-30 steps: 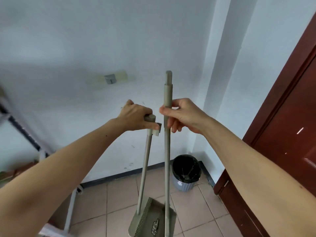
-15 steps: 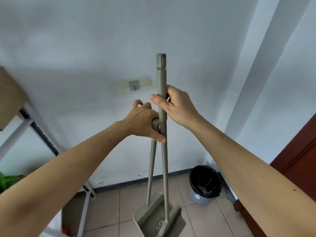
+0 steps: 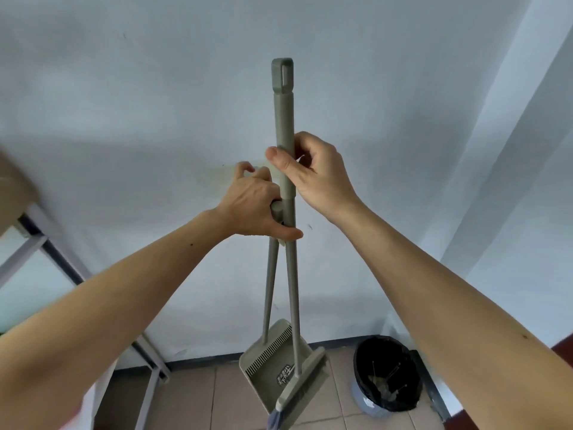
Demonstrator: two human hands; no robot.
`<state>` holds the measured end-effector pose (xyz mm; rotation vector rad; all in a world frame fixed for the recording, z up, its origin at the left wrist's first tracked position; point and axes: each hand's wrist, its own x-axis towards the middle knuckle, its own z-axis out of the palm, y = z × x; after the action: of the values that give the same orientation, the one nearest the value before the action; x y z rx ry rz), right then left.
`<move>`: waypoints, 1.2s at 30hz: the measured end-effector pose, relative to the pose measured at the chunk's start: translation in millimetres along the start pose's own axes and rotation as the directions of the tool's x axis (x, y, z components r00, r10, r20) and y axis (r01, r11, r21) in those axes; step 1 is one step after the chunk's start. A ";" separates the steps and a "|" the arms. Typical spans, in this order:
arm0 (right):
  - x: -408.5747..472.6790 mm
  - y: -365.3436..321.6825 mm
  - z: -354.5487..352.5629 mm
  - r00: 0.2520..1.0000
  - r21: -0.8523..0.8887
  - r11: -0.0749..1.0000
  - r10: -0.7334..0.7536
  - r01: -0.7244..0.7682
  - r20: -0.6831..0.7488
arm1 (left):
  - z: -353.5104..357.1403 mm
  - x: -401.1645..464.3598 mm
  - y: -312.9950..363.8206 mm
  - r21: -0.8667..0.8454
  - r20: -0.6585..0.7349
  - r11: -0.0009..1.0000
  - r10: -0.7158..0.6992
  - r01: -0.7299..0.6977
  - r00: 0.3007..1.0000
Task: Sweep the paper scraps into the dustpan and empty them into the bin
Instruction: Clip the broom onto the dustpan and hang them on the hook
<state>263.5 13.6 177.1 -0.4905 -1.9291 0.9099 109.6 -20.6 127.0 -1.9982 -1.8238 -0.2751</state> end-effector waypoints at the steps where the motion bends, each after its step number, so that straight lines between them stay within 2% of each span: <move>1: 7.1 6.6 -3.1 0.999 0.053 0.999 -0.010 0.008 0.033 | 0.2 7.1 -4.6 -0.004 0.002 1.000 -0.004 0.004 1.000; 4: 15.8 43.8 -12.2 0.993 0.234 0.970 0.041 -0.066 0.110 | 0.9 23.5 -18.7 0.029 0.021 0.999 -0.022 0.022 1.000; 7: 9.0 102.8 -17.7 0.949 0.215 0.941 0.212 -0.263 0.235 | 0.9 36.4 -32.4 0.030 0.013 0.998 -0.058 0.058 0.998; 10: 3.9 149.2 -10.4 0.791 0.036 0.912 0.335 -0.410 0.511 | -0.4 46.5 -43.4 -0.003 0.000 0.998 -0.063 0.063 0.998; 12: 11.2 158.8 3.9 0.682 -0.081 0.922 0.336 -0.378 0.650 | 0.3 53.1 -49.6 -0.008 -0.001 0.999 -0.034 0.034 0.999; 14: 22.9 154.6 17.9 0.610 -0.145 0.934 0.325 -0.326 0.723 | 0.0 58.8 -54.6 -0.031 0.014 0.999 -0.009 0.010 1.000; 16: 34.5 149.9 27.7 0.568 -0.144 0.935 0.313 -0.323 0.761 | -1.2 63.8 -62.1 -0.069 0.012 0.998 0.014 -0.013 1.000; 18: 41.4 150.1 33.1 0.576 -0.118 0.932 0.307 -0.342 0.757 | -2.3 66.5 -71.7 -0.107 0.021 0.994 0.018 -0.016 1.000; 26: 56.2 148.8 60.3 0.783 -0.084 0.961 0.263 -0.262 0.564 | 3.6 68.7 -100.5 -0.244 -0.038 0.970 -0.009 -0.001 0.999; 31: 52.3 154.4 77.2 0.811 -0.101 0.954 0.294 -0.283 0.505 | 19.4 61.6 -112.9 -0.319 0.004 0.948 -0.006 0.007 1.000; 36: 45.6 166.7 89.1 0.837 -0.135 0.940 0.340 -0.313 0.428 | 37.2 53.7 -113.6 -0.411 -0.019 0.911 0.031 -0.036 0.999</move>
<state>159.1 116.0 49.0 -0.7123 -2.3370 1.2759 -0.7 49.7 135.7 -2.2918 -1.8369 -0.7126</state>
